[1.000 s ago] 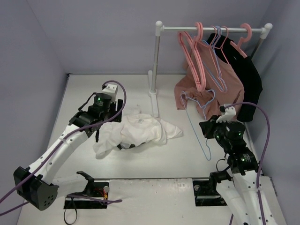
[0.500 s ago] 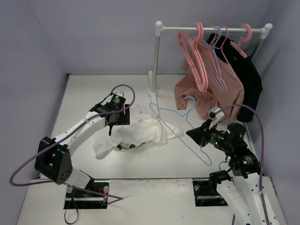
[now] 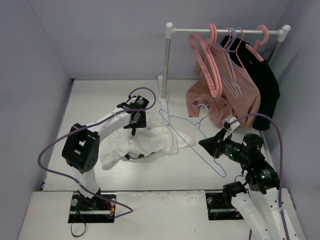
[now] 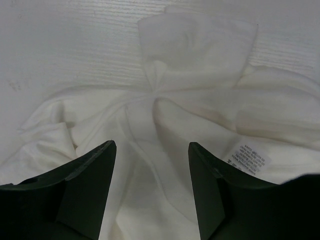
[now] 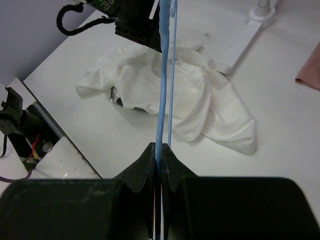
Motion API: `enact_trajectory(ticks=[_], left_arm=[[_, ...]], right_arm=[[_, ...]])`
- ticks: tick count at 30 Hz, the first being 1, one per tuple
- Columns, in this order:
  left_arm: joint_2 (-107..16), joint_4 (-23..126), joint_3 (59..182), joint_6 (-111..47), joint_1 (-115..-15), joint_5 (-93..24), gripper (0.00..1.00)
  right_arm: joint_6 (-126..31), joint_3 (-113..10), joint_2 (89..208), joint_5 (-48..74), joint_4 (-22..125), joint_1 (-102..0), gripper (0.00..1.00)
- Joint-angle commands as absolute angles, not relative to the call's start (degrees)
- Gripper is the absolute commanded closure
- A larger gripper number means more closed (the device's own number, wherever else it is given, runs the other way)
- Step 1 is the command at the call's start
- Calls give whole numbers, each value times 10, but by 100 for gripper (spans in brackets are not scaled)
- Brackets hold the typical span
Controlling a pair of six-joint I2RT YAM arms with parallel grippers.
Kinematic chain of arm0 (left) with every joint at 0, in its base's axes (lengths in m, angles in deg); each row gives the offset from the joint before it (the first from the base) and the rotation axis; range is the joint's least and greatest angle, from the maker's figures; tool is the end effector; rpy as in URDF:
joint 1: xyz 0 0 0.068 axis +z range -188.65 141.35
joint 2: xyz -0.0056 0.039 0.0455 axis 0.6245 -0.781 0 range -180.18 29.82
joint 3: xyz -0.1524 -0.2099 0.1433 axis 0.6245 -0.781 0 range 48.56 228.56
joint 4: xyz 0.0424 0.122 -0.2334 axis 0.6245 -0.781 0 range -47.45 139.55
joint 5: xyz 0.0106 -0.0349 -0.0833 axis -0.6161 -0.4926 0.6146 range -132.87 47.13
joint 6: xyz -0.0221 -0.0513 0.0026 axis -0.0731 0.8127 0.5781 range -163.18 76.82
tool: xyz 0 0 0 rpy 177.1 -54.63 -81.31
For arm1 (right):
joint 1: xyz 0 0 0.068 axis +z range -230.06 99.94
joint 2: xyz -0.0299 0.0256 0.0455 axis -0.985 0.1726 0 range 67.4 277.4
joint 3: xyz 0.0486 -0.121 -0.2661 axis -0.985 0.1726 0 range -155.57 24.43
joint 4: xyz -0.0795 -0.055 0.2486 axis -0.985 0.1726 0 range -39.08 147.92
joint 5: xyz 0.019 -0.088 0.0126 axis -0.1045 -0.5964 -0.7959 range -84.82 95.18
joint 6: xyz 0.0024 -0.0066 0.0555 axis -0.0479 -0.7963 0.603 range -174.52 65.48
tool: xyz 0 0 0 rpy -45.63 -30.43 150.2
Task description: Place the t-shirt on the hanger
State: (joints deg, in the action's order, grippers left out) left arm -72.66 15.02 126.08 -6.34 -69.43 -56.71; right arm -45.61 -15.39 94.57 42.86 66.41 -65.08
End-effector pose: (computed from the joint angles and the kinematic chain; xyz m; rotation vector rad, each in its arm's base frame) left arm 0.3411 -0.1923 0.2476 -0.2204 2.5576 -0.1307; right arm 0.0900 0.0485 0.3533 -0.6021 1.5665 0.8472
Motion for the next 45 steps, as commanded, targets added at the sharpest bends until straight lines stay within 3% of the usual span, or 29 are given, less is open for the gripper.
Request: enact_trajectory(ticks=[1, 9, 17, 19, 21, 28, 34, 40, 45], left_arm=[[-745, 141, 1301, -39, -695, -616, 46], [-785, 136, 1307, -30, -694, -642, 54], [-760, 128, 1282, -24, -695, -655, 78], [-744, 129, 1271, -32, -695, -658, 95], [-722, 132, 1266, -62, -696, -662, 100], [-577, 186, 1218, -213, -698, -704, 100], [-478, 216, 1216, -327, -697, -671, 100], [-460, 191, 1268, -371, -696, -643, 100], [-458, 159, 1295, -379, -696, -609, 100]], right_arm=[[-457, -163, 937, 418, 628, -640, 100], [-456, -161, 927, 415, 628, -637, 100], [-456, -162, 926, 414, 627, -635, 100], [-456, -163, 933, 421, 627, -633, 100], [-455, -169, 942, 431, 625, -633, 100], [-470, -219, 1024, 462, 610, -628, 100], [-482, -257, 1101, 467, 573, -571, 100], [-538, -297, 1171, 398, 556, -446, 100], [-586, -325, 1218, 395, 538, -422, 100]])
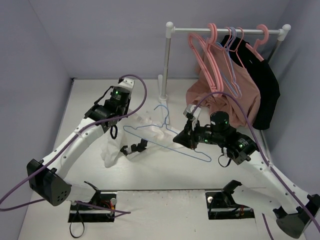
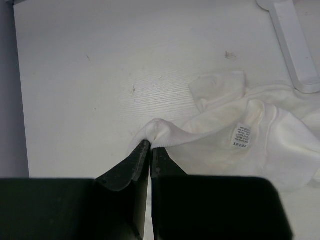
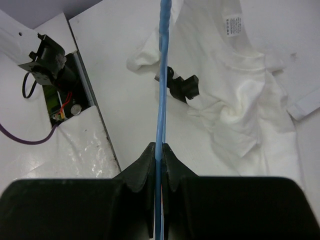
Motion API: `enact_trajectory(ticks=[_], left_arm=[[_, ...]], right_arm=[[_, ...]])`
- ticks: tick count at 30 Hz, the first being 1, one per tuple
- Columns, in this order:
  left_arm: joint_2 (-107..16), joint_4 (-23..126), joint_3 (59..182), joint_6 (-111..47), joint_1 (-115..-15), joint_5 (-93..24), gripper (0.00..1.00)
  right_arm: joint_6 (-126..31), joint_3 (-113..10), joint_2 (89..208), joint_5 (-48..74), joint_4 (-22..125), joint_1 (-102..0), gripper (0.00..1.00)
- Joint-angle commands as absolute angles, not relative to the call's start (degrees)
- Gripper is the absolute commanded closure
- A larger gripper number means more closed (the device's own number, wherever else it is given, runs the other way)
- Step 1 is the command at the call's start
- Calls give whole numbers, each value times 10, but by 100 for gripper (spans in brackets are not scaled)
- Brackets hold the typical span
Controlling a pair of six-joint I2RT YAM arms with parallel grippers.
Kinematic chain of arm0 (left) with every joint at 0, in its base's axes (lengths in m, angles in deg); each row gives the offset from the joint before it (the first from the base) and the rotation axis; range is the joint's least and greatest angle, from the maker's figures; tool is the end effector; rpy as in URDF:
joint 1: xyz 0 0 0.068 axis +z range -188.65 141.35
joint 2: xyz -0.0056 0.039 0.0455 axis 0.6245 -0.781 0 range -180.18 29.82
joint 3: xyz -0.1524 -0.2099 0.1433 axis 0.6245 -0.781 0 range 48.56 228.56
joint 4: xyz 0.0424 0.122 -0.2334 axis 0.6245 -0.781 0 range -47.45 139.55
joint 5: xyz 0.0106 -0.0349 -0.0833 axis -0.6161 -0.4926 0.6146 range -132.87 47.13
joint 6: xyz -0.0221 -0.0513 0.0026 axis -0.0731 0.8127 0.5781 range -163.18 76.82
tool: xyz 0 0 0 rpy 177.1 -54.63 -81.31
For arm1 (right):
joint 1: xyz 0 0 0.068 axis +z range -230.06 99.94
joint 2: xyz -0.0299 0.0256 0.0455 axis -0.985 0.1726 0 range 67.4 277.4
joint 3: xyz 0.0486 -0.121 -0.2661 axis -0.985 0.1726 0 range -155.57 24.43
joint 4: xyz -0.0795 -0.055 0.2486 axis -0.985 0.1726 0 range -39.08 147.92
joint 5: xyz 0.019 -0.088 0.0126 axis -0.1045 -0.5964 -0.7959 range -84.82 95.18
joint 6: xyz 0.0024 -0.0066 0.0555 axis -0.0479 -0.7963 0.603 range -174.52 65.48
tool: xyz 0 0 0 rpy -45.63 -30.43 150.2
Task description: Place the t-shirt on the hanger
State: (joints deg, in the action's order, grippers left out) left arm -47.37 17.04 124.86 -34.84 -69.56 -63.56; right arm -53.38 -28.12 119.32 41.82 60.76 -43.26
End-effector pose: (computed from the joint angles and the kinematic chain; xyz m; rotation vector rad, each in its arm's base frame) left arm 0.2640 -0.1421 0.3902 0.2087 2.1014 -0.0188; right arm 0.1431 0.1358 0.3862 -1.0027 1.5112 1.0294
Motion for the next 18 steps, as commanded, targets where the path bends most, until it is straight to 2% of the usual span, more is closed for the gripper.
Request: enact_trajectory(ticks=[1, 7, 18], left_arm=[[-455, 153, 1296, -381, -697, -603, 100], [-431, 136, 1280, -395, -692, -651, 100], [-421, 125, 1271, -409, -690, -626, 100]], right_arm=[[-595, -330, 1223, 388, 537, -421, 100], [-621, -362, 1237, 379, 537, -421, 100], [-648, -395, 1285, 408, 537, -420, 100]])
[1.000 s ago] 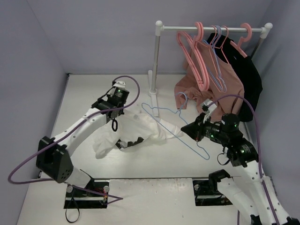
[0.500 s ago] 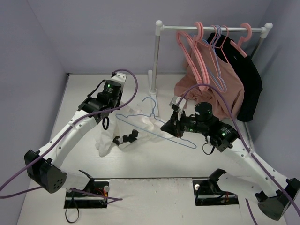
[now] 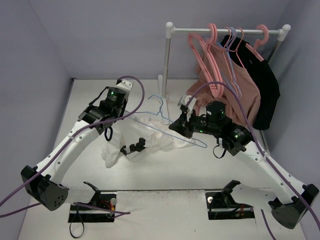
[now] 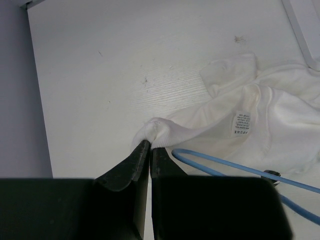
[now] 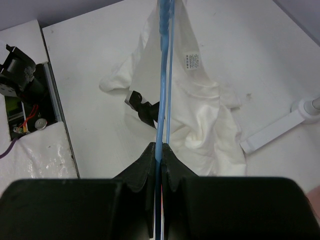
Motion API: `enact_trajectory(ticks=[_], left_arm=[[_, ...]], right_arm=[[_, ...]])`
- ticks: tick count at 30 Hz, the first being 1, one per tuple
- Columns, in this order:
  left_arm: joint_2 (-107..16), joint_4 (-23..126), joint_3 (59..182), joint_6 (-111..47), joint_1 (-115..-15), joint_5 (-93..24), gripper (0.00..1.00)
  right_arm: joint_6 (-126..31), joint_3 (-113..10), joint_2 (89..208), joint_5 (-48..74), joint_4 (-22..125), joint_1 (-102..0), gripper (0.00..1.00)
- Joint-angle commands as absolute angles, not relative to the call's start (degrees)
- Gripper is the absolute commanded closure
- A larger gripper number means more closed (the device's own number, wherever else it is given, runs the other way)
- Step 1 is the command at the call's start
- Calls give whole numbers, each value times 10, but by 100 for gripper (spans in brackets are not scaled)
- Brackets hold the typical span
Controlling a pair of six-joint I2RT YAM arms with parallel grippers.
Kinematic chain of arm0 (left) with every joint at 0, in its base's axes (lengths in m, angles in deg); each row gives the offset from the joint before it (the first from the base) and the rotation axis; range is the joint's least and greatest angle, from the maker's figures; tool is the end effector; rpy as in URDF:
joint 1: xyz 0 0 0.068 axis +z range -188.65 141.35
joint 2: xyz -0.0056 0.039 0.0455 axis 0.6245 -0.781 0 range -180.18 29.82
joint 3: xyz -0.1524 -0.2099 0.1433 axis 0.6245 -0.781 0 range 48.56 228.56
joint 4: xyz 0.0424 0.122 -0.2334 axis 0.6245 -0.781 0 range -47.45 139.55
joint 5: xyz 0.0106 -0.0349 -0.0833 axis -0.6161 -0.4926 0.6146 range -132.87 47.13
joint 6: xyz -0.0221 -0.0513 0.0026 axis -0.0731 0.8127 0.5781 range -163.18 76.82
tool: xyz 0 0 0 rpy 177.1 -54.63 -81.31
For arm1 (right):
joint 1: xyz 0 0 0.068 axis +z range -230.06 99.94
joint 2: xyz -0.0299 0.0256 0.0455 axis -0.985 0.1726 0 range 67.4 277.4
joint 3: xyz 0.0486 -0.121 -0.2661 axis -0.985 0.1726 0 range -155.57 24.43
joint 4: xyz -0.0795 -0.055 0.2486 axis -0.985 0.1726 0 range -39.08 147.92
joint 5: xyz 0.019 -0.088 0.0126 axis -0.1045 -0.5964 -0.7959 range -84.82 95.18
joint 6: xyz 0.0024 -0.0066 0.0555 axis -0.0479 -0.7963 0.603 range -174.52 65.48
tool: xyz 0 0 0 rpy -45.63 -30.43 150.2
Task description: Place the t-shirt on the hanger
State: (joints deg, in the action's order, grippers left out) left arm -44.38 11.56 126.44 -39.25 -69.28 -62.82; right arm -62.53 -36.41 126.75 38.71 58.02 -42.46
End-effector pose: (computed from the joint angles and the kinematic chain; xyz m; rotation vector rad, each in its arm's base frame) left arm 0.2467 -0.1307 0.4048 0.2979 2.1082 0.0233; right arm 0.1675 0.1559 0.4175 -1.0659 1.3604 0.8715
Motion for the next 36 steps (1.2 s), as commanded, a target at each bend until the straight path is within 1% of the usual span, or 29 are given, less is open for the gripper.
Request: enact_trajectory(ticks=[1, 5, 9, 13, 17, 19, 23, 26, 27, 29, 31, 33, 36], left_arm=[[-419, 126, 1272, -408, -690, -617, 100], [-410, 125, 1277, -426, -690, -590, 100], [-408, 124, 1295, -468, -690, -581, 100], [-419, 107, 1362, -495, -690, -506, 100], [-439, 86, 1474, -530, -690, -456, 100], [-461, 64, 1570, -545, -690, -454, 100], [-524, 1, 1761, -562, -690, -426, 100], [-545, -17, 1871, -567, -695, -379, 100], [-542, -15, 1884, -570, -695, -362, 100], [-527, -16, 1871, -575, -694, -365, 100], [-507, -13, 1825, -581, -693, -374, 100], [-460, -12, 1716, -581, -692, -413, 100], [-405, 18, 1589, -574, -688, -430, 100]], right_arm=[[-653, -394, 1291, 409, 536, -421, 100], [-672, -390, 1306, 426, 535, -421, 100], [-679, -402, 1321, 477, 528, -421, 100], [-686, -437, 1332, 493, 516, -428, 100], [-674, -511, 1355, 547, 498, -460, 100], [-666, -560, 1373, 577, 495, -473, 100], [-659, -645, 1397, 589, 493, -482, 100], [-646, -712, 1408, 590, 486, -490, 100], [-638, -733, 1413, 598, 482, -491, 100], [-624, -754, 1421, 620, 475, -491, 100], [-612, -750, 1424, 638, 475, -490, 100], [-606, -685, 1422, 659, 474, -489, 100], [-612, -594, 1407, 666, 471, -476, 100]])
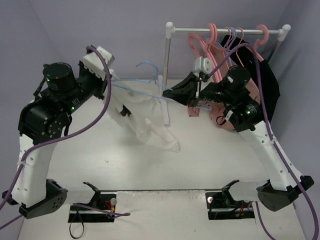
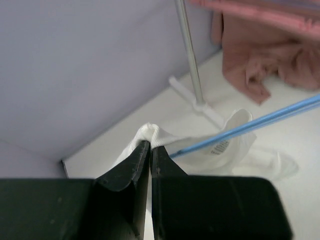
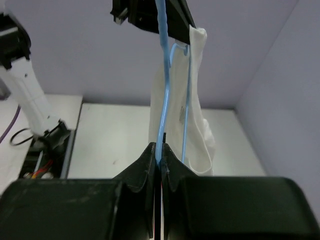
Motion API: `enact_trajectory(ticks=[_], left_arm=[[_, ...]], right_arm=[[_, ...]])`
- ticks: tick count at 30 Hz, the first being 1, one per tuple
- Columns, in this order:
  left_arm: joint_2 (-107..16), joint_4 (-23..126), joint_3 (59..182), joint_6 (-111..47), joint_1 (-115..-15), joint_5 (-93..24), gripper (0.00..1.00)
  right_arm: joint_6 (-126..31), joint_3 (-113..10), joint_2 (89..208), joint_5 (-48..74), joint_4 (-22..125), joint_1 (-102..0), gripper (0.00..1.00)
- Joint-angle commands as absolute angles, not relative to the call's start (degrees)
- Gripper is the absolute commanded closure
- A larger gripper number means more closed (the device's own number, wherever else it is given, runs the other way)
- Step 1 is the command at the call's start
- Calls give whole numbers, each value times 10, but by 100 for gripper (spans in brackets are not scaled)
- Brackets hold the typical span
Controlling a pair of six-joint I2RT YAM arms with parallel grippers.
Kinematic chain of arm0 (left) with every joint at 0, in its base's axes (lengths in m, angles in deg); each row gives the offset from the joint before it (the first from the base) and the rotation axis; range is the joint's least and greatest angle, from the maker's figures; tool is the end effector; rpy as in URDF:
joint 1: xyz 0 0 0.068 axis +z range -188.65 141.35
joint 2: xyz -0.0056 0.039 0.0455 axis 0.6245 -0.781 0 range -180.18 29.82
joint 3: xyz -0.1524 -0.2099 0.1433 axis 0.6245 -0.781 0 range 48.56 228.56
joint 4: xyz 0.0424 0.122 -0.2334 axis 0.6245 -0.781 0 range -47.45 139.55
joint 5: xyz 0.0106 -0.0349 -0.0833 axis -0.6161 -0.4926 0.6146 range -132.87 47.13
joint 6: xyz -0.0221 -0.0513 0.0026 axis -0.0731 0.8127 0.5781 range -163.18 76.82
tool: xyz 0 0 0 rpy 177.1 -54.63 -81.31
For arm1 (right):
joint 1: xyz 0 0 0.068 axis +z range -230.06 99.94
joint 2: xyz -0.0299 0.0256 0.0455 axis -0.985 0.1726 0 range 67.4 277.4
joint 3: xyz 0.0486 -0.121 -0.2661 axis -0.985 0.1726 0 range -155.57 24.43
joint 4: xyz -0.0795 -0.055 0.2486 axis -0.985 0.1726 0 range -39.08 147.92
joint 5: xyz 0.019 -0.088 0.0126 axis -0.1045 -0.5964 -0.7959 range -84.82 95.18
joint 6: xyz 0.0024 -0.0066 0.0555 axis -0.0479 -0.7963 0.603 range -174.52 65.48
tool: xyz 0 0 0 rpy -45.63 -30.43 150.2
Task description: Place the t-shirt on the hanger
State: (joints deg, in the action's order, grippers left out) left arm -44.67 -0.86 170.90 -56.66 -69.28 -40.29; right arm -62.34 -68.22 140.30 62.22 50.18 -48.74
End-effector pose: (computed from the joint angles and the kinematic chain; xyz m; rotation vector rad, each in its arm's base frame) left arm 0.1532 -0.0926 0.6124 0.6412 1.4897 -0.2674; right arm 0.1882 0.1524 0.5633 -1.2203 0.7734 0.9390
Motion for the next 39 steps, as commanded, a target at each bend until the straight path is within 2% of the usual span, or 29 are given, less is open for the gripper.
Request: enact_trajectory(ticks=[1, 5, 9, 13, 19, 26, 32, 35, 39], left_arm=[[-388, 23, 1553, -570, -687, -441, 100], [-323, 70, 1390, -544, -686, -436, 100], [-270, 105, 1266, -521, -685, -392, 100], [-233, 113, 1214, -515, -685, -383, 100], [-204, 117, 1197, -516, -685, -378, 100], [-233, 117, 1300, -544, -685, -348, 100], [-342, 117, 1548, -586, -685, -319, 100], [-407, 113, 1684, -575, -685, -260, 100], [-423, 108, 1698, -580, -685, -220, 100]], right_arm=[[-615, -569, 1404, 668, 469, -471, 100], [-614, -462, 1392, 671, 436, -446, 100], [-560, -388, 1390, 667, 340, -435, 100], [-522, -368, 1404, 662, 270, -435, 100], [-452, -379, 1434, 668, 153, -435, 100], [-420, -464, 1480, 678, 102, -435, 100], [-396, -624, 1513, 688, 103, -475, 100], [-369, -707, 1516, 689, 102, -517, 100], [-362, -687, 1486, 705, 102, -520, 100]])
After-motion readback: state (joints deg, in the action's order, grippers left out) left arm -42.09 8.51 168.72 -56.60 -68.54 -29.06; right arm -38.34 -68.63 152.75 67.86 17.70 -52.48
